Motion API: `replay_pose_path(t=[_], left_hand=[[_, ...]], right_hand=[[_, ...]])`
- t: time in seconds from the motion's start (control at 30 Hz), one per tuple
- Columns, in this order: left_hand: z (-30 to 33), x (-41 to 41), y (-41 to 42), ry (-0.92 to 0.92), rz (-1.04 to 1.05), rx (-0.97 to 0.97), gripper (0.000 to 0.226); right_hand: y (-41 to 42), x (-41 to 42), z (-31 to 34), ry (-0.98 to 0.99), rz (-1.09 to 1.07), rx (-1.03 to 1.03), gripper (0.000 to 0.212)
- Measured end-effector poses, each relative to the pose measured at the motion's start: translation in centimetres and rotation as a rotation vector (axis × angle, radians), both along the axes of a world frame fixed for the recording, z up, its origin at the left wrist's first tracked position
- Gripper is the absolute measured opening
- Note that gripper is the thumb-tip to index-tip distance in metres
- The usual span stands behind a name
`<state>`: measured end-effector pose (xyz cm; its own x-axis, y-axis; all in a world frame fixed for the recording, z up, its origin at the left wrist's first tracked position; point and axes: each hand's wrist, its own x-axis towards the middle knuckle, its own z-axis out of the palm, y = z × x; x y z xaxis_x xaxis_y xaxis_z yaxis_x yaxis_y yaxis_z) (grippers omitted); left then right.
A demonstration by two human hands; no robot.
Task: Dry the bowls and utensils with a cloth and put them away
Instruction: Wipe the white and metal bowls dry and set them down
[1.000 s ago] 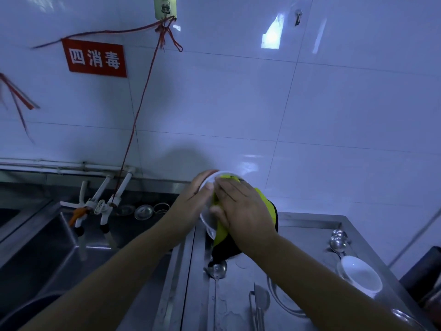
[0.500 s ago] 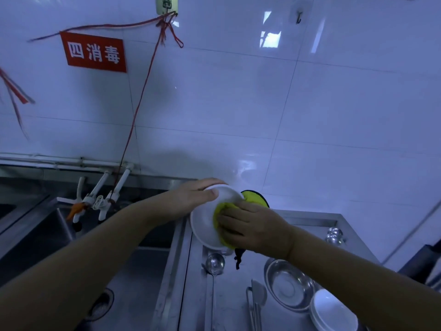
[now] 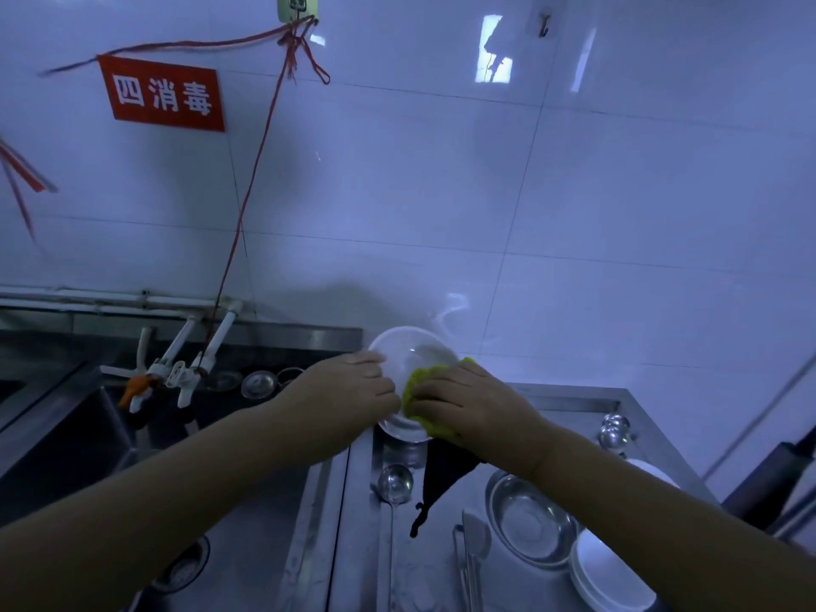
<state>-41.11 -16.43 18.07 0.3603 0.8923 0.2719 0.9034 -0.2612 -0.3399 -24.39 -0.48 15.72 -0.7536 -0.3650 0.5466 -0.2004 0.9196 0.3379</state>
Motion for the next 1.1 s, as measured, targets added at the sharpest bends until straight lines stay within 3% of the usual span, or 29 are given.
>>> replay_pose_path(t=[0.1, 0.23, 0.33, 0.43, 0.7, 0.83, 1.0, 1.1], left_hand=[[-0.2, 0.0, -0.5, -0.203, 0.126, -0.026, 0.003], [-0.8, 0.7, -1.0, -1.105, 0.237, -0.129, 0.027], [-1.4, 2.2, -0.1, -1.656, 0.099, -0.181, 0.035], [-1.2, 3.7, 1.2, -1.979, -0.048, -0.173, 0.03], [-1.5, 4.3, 2.6, -2.145, -0.06, -0.214, 0.023], [-1.5, 4.6, 2.5, -2.117, -0.095, -0.239, 0.023], [-1.6, 4.0, 3.0, -2.242, -0.11, -0.158, 0.034], [-1.9, 3.7, 2.7, -2.336, -0.194, -0.126, 0.046]], right_hand=[[0.7, 1.2, 0.8, 0.108, -0.006, -0.094, 0.026], [0.9, 2.1, 1.5, 0.385, -0.163, -0.433, 0.046], [-0.4, 0.8, 1.4, 0.41, -0.161, -0.541, 0.057], [-1.6, -0.3, 0.8, 0.393, -0.152, -0.634, 0.063], [-3.0, -0.6, -2.2, 0.435, -0.095, -0.425, 0.031], [-1.9, -1.3, 0.2, 0.449, -0.163, -0.685, 0.031], [-1.1, -1.5, 1.5, 0.374, -0.199, -1.127, 0.037], [-0.7, -1.2, 1.0, 0.39, -0.245, -1.215, 0.034]])
